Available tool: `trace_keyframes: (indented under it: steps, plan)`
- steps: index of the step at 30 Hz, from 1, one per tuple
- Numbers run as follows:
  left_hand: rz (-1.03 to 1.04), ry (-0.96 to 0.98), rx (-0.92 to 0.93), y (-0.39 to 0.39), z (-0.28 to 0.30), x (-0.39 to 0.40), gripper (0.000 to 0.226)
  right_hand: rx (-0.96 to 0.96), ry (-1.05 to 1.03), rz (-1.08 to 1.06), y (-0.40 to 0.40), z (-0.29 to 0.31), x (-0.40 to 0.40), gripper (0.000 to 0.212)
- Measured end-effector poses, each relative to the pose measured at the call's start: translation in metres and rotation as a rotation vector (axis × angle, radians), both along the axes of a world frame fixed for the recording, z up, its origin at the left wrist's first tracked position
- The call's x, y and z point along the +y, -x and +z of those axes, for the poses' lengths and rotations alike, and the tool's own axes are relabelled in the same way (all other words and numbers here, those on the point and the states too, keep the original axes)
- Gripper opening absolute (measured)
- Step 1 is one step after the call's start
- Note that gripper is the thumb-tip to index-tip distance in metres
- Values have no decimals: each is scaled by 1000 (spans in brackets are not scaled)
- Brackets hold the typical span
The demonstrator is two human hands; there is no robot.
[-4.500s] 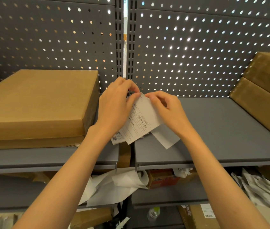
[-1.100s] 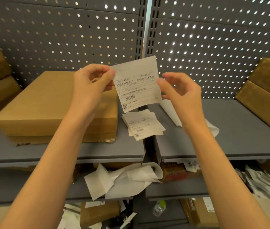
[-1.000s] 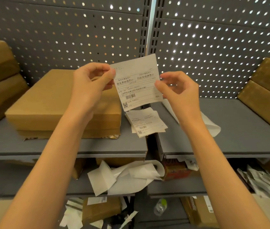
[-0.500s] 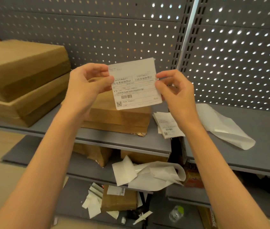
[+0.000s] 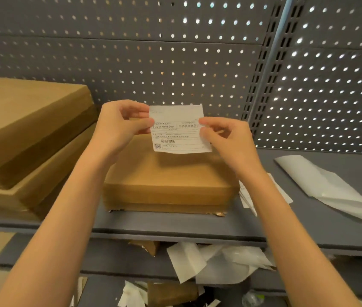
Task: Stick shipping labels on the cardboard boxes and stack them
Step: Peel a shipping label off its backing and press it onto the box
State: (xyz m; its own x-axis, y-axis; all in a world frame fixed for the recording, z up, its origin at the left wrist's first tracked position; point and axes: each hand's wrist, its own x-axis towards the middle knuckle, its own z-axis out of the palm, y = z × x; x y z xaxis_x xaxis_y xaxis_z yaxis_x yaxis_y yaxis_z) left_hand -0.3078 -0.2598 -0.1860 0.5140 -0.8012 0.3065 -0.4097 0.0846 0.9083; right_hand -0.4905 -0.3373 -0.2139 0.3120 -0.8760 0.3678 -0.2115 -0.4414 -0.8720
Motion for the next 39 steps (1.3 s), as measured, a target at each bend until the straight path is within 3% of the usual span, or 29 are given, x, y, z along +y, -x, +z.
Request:
trace_keyframes:
  steps: [9, 15, 25, 39]
  plan:
    - [-120, -101, 66, -37, -14, -28, 24, 103, -26, -92, -19, -8, -7, 22]
    - [-143, -131, 98, -40, -20, -35, 16, 155, -39, -134, -26, -10, -10, 22]
    - [-159, -174, 167, -50, -36, -45, 22, 225, -33, -195, -34, -18, -9, 22]
    - [-115, -202, 87, -50, -42, -48, 21, 258, -43, -208, -36, -23, -11, 21]
